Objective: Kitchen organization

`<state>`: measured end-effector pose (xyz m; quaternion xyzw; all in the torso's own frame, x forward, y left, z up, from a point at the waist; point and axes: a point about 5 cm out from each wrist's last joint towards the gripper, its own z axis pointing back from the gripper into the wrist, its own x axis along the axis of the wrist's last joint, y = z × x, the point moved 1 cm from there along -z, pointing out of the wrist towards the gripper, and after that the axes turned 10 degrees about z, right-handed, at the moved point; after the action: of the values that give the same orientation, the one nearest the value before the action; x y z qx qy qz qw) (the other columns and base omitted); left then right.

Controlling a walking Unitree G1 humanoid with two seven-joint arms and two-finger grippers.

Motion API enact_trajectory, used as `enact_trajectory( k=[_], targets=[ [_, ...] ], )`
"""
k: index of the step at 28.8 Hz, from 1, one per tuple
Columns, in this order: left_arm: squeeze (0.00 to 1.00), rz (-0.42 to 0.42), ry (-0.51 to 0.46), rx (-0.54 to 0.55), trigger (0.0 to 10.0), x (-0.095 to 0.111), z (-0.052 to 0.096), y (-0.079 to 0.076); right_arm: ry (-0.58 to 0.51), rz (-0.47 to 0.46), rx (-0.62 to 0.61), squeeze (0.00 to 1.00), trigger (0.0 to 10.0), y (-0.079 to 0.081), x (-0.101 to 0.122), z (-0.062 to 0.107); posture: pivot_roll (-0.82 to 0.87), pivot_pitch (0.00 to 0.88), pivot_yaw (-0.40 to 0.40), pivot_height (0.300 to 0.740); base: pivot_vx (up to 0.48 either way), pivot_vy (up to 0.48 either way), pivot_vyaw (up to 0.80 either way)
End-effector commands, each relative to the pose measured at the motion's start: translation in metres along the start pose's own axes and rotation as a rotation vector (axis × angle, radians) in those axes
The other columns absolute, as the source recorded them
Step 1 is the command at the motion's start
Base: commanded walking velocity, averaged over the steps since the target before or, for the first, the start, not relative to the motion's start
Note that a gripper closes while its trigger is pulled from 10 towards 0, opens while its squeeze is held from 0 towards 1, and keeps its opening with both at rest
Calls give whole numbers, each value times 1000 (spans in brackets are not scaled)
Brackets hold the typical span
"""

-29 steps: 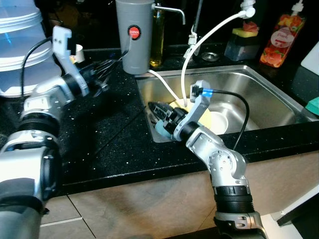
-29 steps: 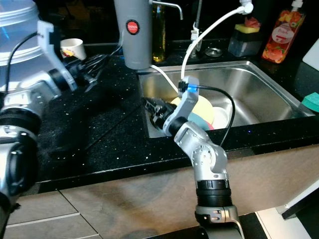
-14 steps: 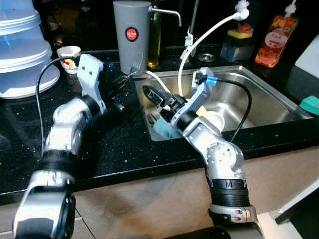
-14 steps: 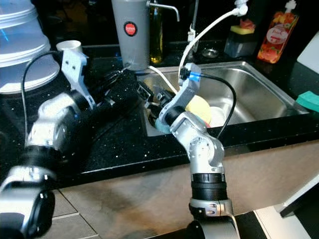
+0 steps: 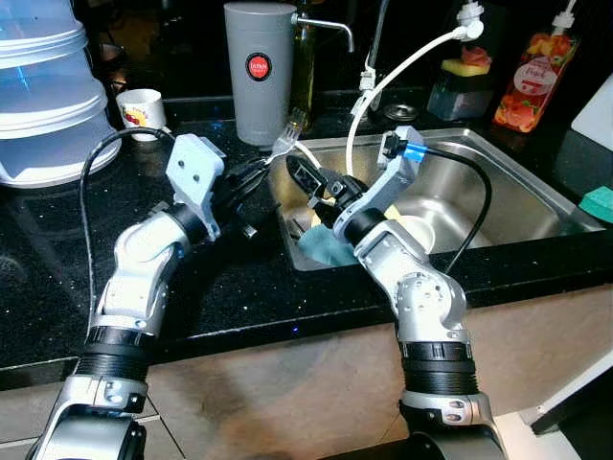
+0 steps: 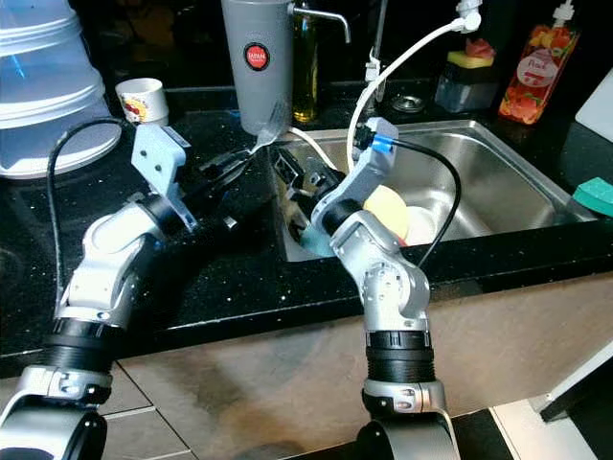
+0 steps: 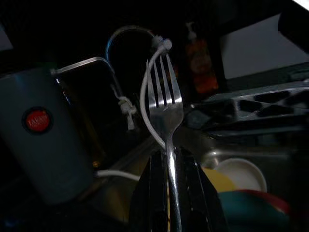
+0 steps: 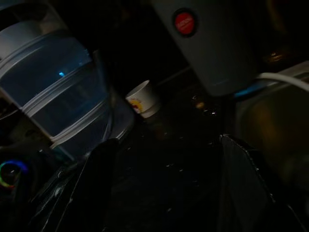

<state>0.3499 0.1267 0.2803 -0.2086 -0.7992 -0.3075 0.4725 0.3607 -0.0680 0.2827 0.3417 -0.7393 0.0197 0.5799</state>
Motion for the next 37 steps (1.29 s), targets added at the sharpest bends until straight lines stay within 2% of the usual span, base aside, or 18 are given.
enact_trajectory(
  k=[1, 7, 13, 17, 21, 26, 27, 32, 33, 37],
  targets=[
    [0, 29, 7, -24, 0, -1, 0, -11, -3, -5, -23, 0, 10000, -2, 0, -2, 32, 83, 5, 740, 0, 0, 0],
    [0, 29, 21, -28, 0, -2, 3, -19, -30, -45, -29, 0, 10000, -3, 4, -4, 37, 82, 8, 740, 0, 0, 0],
    [0, 20, 28, -27, 0, -3, 5, -21, -42, -61, -25, 0, 10000, -3, 5, -4, 37, 82, 7, 740, 0, 0, 0],
    [0, 9, 36, 11, 0, -4, 6, -16, -59, -88, -19, 0, 10000, -2, 8, -4, 38, 83, 6, 740, 0, 0, 0],
    [0, -28, 76, 94, 0, -7, 10, -4, -79, -115, -22, 0, 10000, -4, 11, -4, 36, 82, 8, 740, 0, 0, 0],
    [0, -32, 79, 102, 0, -6, 11, -3, -84, -122, -12, 24, 10000, -3, 12, -4, 36, 82, 8, 740, 0, 0, 0],
    [0, -30, 75, 105, 0, -6, 11, -4, -87, -127, 5, 1000, 10000, 0, 13, -4, 35, 72, 6, 740, 0, 0, 0],
    [0, -20, 63, 94, 0, -4, 11, -5, -83, -119, 20, 1000, 10000, 2, 13, -4, 35, 72, 6, 740, 0, 0, 0],
    [0, -19, 63, 85, 0, -5, 11, -7, -74, -103, 33, 0, 10000, 4, 11, -5, 39, 70, 3, 740, 0, 0, 0],
    [0, -10, 52, 63, 0, -5, 8, -12, -41, -63, 56, 0, 10000, 9, 6, -6, 39, 70, 3, 740, 0, 0, 0]
  ],
)
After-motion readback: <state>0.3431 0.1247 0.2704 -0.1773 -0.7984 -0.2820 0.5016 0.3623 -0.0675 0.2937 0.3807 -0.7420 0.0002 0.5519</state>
